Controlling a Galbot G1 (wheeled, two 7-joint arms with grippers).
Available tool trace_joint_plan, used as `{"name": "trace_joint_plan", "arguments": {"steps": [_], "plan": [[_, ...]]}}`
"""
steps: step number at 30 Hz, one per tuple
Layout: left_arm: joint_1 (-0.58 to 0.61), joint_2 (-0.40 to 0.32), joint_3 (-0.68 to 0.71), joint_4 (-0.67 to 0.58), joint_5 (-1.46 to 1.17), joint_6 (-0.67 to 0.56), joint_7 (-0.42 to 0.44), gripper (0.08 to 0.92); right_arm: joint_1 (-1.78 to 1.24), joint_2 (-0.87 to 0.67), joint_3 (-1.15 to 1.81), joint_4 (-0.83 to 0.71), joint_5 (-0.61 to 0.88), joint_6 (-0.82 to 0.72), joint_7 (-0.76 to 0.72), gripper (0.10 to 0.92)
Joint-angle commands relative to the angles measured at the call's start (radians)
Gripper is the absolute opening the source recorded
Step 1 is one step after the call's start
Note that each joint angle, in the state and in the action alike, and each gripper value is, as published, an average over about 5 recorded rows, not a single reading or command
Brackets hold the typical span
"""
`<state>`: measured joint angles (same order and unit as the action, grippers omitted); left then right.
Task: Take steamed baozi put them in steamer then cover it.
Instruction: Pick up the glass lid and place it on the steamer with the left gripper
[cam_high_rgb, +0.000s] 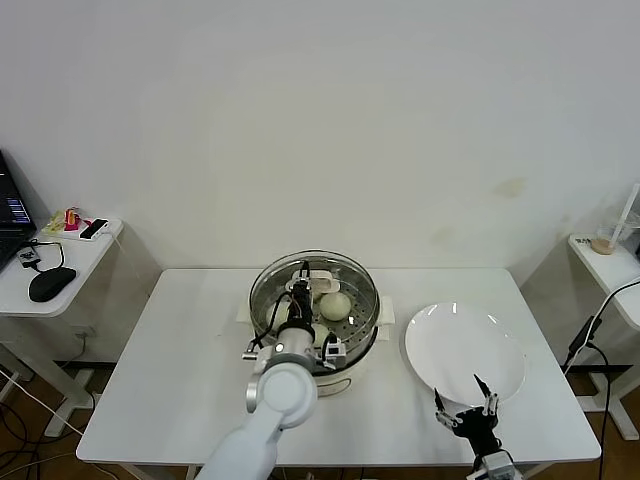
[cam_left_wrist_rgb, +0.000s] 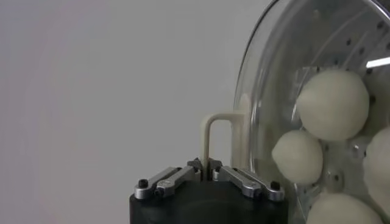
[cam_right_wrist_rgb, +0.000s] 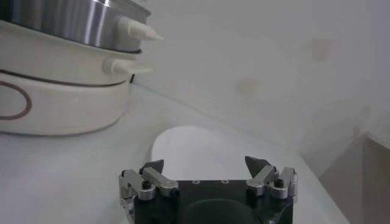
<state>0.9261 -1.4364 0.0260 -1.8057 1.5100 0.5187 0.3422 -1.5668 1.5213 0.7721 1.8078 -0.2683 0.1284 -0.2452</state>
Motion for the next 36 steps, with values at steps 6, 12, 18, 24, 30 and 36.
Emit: {"name": "trace_joint_plan", "arguments": {"steps": [6,12,18,24,30,36], "plan": [[0.01,-0.036,-0.002,0.028,0.051,-0.003,0.003,0.134,0.002,0.0,-0.006,-0.006,-0.006,0.001,-0.001,0.823],[0.013,-0.035,-0.01,0.035,0.05,-0.007,0.0,0.134,0.001,-0.002,-0.006,-0.006,-0.002,0.001,-0.003,0.823],[0.023,-0.041,-0.011,0.031,0.05,-0.008,-0.002,0.134,0.0,-0.001,-0.007,-0.005,-0.004,0.002,-0.004,0.823],[0.035,-0.045,-0.01,0.02,0.051,-0.008,0.0,0.134,-0.001,0.0,-0.009,-0.004,-0.007,0.002,-0.004,0.823],[0.039,-0.049,-0.014,0.027,0.06,-0.013,-0.001,0.134,-0.001,0.002,-0.011,-0.005,-0.011,0.003,-0.006,0.823],[0.037,-0.057,-0.017,0.034,0.062,-0.018,-0.015,0.134,-0.003,0.002,-0.012,-0.003,-0.013,0.004,-0.006,0.823]]}}
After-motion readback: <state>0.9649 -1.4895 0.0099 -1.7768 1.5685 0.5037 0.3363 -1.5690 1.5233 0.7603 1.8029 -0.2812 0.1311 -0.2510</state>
